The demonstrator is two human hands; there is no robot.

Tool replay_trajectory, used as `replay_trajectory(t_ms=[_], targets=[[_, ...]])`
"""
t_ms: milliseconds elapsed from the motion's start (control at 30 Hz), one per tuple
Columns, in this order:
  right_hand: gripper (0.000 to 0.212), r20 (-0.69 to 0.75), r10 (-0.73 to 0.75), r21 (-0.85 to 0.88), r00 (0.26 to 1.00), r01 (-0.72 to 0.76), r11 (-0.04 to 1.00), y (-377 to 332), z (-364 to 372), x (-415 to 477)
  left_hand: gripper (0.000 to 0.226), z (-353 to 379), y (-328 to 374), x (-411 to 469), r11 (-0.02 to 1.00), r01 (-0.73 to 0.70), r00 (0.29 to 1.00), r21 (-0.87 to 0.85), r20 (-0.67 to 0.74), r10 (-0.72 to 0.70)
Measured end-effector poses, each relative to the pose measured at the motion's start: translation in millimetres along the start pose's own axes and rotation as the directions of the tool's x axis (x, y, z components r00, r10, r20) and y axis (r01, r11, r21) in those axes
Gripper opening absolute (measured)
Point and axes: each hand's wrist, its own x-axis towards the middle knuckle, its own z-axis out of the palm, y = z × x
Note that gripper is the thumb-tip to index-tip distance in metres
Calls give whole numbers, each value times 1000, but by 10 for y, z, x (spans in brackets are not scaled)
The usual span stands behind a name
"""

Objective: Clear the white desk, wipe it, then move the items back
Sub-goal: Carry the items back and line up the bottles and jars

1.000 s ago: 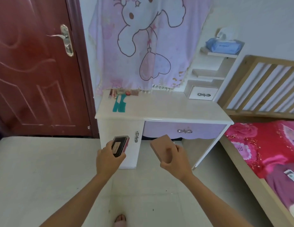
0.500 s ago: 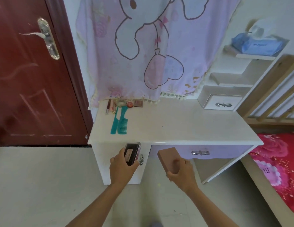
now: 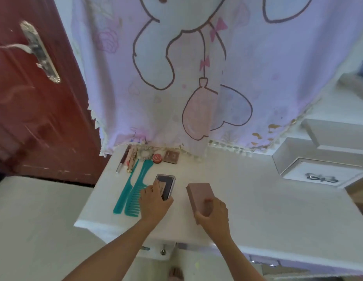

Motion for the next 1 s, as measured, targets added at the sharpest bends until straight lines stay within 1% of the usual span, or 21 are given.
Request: replay_trajectory(t_ms=[100,167,333,433,567,633,733,867,933,967,1000], targets=[[51,38,-30,-20,999,31,999,-30,-54,335,68,97,117,258,992,45,999,122,-20,-43],[51,77,-35,-34,996,38,999,-53,-53,503,64,128,154,388,982,75,997,172,-29,-71],[52,140,-56,-59,989,65,996,-101,42,688,59,177,207,533,980,118,990,159,-90,-104],[53,174,-62,-78,983,77,994,-190,120,776,56,155,178,623,977,133,990,165,-78,-121],[55,134,-49,-119,990,65,991,-284,241,794,56,149,100,632,958,135,991,252,-48,-127],[57,106,-19,-148,994,34,988,-327,310,787,61,150,69,620,944,122,992,308,-23,-120],[58,80,40,-195,996,-24,980,-394,427,807,67,101,24,614,935,71,997,347,7,-79],[60,60,81,-223,995,-66,973,-492,625,799,65,-54,-220,491,922,18,996,387,73,-50],[62,53,91,-269,994,-74,960,-552,729,779,59,-214,-367,384,936,-17,1000,351,19,11],[63,49,92,-304,995,-73,950,-584,776,769,60,-275,-462,344,940,-31,1000,340,12,29],[65,44,89,-338,995,-69,939,-618,815,760,69,-356,-541,293,939,-33,999,342,26,26]])
